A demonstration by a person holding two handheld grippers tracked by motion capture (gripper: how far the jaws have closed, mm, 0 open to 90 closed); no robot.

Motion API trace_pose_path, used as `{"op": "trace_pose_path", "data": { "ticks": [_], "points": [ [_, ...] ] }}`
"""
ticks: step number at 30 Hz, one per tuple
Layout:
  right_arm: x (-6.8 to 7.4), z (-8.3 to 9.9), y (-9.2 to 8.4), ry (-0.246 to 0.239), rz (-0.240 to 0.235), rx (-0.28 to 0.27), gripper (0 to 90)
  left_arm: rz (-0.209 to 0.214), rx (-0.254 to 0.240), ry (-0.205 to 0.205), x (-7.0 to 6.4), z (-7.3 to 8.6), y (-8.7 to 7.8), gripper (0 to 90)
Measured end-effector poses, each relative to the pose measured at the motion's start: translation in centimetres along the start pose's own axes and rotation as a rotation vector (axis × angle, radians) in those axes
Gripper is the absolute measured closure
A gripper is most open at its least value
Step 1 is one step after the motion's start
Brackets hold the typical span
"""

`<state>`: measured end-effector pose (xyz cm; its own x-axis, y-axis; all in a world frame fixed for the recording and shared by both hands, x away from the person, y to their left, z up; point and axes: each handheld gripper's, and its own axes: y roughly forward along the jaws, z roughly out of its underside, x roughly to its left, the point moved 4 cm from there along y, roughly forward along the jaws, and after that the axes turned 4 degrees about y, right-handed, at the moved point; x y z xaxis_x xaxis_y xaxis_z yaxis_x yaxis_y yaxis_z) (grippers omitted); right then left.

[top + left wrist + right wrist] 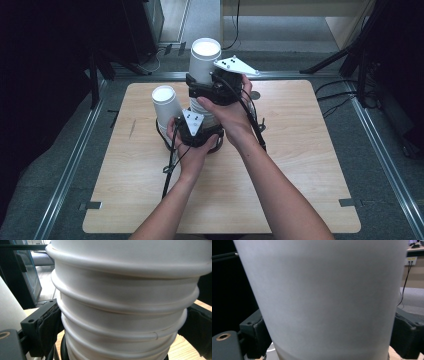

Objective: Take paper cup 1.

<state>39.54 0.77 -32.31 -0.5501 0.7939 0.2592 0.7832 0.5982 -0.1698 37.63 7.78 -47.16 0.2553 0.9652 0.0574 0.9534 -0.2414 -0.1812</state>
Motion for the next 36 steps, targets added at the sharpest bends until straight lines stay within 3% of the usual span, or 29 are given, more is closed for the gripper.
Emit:
{"op": "trace_pose_path", "data": {
  "ticks": [7, 17, 20, 28, 36],
  "points": [
    [0.1, -0.5, -0.2, 0.009, -0.001, -0.018, 9.8, 0.0, -0.001, 0.0, 0.0, 0.0, 0.0, 2.1],
    [0.6, -2.6, -0.7, 0.023, -0.02, -0.056, 11.1, 0.001, 0.003, 0.004, 0.0, 0.0, 0.0, 2.2],
    [1.0, -3.5, -1.1, -0.001, -0.016, -0.085, 12.2, 0.001, 0.003, 0.005, 0.0, 0.0, 0.0, 2.2],
    [1.4, -4.7, -1.2, -0.008, -0.015, -0.104, 12.8, -0.002, 0.005, 0.009, 0.0, 0.0, 0.0, 2.2],
    [2.0, -6.1, -2.1, -0.026, -0.009, -0.179, 13.3, -0.001, 0.005, 0.014, 0.0, 0.1, 0.0, 2.3]
  ]
}}
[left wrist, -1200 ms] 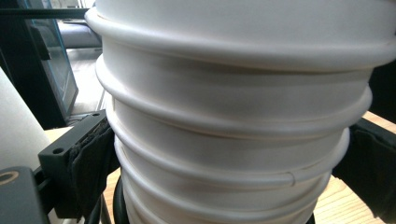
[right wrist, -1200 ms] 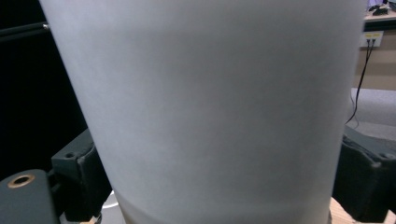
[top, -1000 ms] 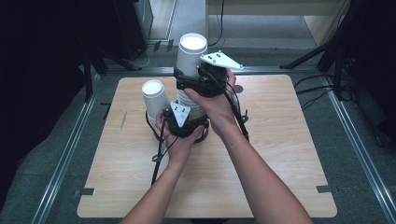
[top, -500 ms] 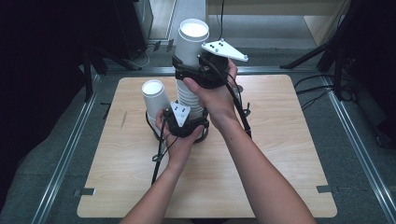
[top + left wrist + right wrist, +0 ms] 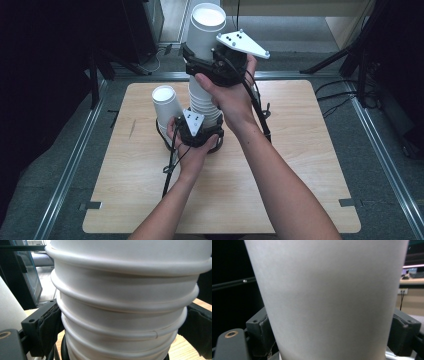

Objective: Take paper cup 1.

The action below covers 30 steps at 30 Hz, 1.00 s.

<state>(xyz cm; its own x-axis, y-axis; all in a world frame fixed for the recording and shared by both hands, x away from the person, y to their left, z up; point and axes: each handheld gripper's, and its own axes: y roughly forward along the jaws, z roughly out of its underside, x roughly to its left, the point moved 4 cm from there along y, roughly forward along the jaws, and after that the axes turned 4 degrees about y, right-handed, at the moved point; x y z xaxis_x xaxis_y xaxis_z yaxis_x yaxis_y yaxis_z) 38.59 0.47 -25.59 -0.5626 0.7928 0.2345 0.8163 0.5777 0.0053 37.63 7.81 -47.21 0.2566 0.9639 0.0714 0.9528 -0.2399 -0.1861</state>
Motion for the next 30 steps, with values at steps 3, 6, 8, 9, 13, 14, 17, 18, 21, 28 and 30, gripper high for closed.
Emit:
{"op": "trace_pose_path", "data": {
  "ticks": [3, 6, 8, 9, 13, 14, 17, 18, 21, 28, 30],
  "points": [
    [0.0, -0.6, -0.3, -0.009, 0.011, -0.039, 13.4, -0.001, -0.001, -0.001, 0.0, 0.0, 0.0, 2.3],
    [-0.1, -1.1, -0.7, -0.017, 0.018, -0.076, 13.4, 0.0, -0.001, 0.0, 0.0, 0.0, 0.0, 2.3],
    [-0.1, -1.2, -0.8, -0.017, 0.017, -0.081, 13.4, 0.001, -0.001, 0.0, 0.0, 0.0, 0.0, 2.3],
    [-0.2, -1.4, -1.0, -0.022, 0.018, -0.092, 13.4, 0.001, -0.001, 0.0, 0.0, 0.0, 0.0, 2.3],
    [-0.3, -2.0, -1.4, -0.012, 0.018, -0.115, 13.4, 0.002, 0.0, -0.001, 0.0, 0.0, 0.0, 2.3],
    [-0.3, -2.1, -1.5, -0.009, 0.019, -0.118, 13.4, 0.001, 0.0, -0.001, 0.0, 0.0, 0.0, 2.3],
    [-0.3, -2.6, -1.9, -0.016, 0.024, -0.138, 13.5, 0.001, -0.001, -0.001, 0.0, 0.0, 0.0, 2.3],
    [-0.4, -2.7, -2.1, -0.017, 0.027, -0.143, 13.4, 0.001, 0.0, -0.001, 0.0, 0.0, 0.0, 2.3],
    [-0.9, -3.1, -2.6, -0.014, 0.037, -0.151, 13.5, 0.001, 0.0, -0.001, 0.0, 0.0, 0.0, 2.3],
    [-2.1, -3.4, -3.7, -0.021, 0.059, -0.172, 13.5, -0.001, -0.003, 0.003, 0.0, 0.1, 0.0, 2.3],
    [-2.2, -3.3, -3.8, -0.023, 0.062, -0.172, 13.5, -0.002, -0.004, 0.003, 0.0, 0.1, 0.0, 2.3]
  ]
}}
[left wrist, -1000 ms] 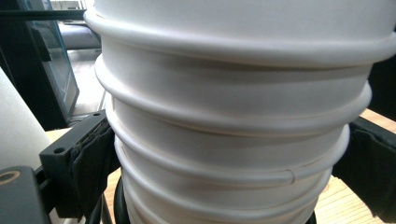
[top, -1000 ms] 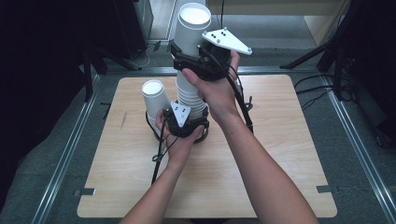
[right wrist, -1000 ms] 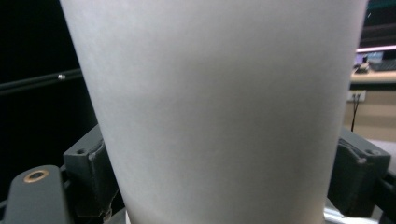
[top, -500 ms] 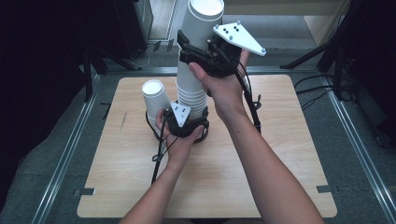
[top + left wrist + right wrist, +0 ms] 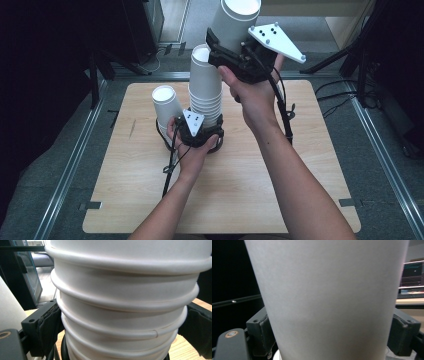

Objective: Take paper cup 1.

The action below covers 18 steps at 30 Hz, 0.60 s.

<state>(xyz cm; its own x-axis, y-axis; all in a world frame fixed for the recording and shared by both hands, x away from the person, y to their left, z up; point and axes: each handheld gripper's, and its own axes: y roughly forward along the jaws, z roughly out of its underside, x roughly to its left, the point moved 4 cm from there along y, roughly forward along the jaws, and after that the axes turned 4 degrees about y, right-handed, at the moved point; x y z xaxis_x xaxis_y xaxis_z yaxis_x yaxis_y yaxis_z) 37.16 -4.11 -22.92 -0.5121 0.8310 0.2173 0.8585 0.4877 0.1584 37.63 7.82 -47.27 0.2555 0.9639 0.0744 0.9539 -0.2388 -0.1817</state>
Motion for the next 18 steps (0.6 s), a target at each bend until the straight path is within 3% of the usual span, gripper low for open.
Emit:
{"op": "trace_pose_path", "data": {
  "ticks": [10, 18],
  "points": [
    [-2.0, 0.4, -1.6, 0.004, 0.021, 0.0, 13.5, 0.001, -0.001, 0.001, 0.0, 0.0, 0.0, 2.4],
    [-3.8, 1.6, -3.1, -0.013, 0.069, 0.015, 13.4, 0.001, 0.003, 0.003, 0.0, 0.0, 0.0, 2.4]
  ]
}}
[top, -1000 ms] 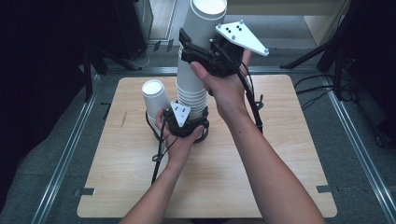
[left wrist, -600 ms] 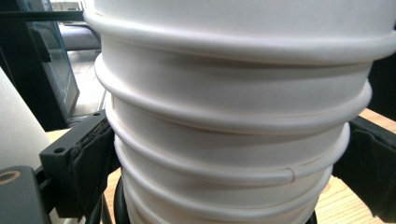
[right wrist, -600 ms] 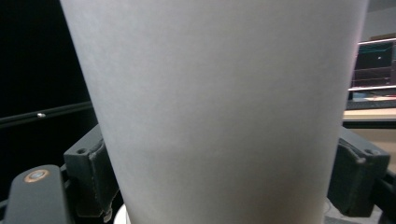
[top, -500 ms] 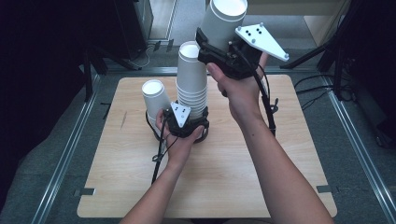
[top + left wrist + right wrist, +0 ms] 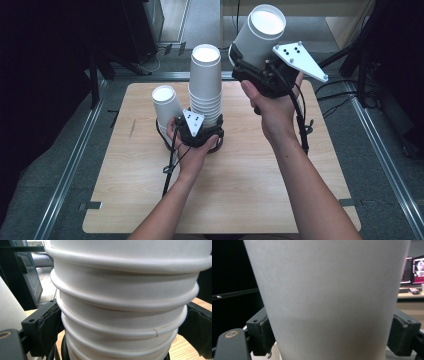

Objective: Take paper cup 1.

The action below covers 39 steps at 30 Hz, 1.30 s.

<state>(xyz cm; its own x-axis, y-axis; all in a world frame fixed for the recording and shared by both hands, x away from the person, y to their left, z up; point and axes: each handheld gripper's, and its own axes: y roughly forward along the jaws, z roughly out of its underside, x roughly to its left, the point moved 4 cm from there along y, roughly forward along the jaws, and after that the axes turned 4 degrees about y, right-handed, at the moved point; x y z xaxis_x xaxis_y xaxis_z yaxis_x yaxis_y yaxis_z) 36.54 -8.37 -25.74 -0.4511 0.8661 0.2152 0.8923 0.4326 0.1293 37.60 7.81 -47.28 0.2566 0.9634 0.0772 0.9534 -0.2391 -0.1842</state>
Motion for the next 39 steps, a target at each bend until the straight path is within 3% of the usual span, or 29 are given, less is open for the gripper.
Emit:
{"op": "trace_pose_path", "data": {
  "ticks": [6, 9, 22, 29, 39],
  "points": [
    [-1.5, 1.3, -0.8, -0.007, 0.025, 0.029, 13.5, 0.002, 0.0, 0.001, 0.0, 0.0, 0.0, 2.4],
    [-2.1, 2.2, -1.1, 0.001, 0.036, 0.069, 13.3, 0.008, 0.0, 0.003, 0.1, 0.0, 0.0, 2.3],
    [-4.7, 6.8, -3.0, 0.0, 0.068, 0.107, 14.0, 0.027, 0.025, 0.008, 0.2, -0.1, -1.3, 1.6],
    [-6.0, 9.4, -4.6, -0.058, 0.084, 0.135, 14.1, 0.072, 0.034, -0.02, 0.5, -0.1, -2.5, 0.0],
    [-6.9, 12.0, -6.4, -0.16, 0.11, 0.17, 14.2, 0.143, 0.042, -0.006, 0.3, 0.7, -5.2, 0.0]
  ]
}}
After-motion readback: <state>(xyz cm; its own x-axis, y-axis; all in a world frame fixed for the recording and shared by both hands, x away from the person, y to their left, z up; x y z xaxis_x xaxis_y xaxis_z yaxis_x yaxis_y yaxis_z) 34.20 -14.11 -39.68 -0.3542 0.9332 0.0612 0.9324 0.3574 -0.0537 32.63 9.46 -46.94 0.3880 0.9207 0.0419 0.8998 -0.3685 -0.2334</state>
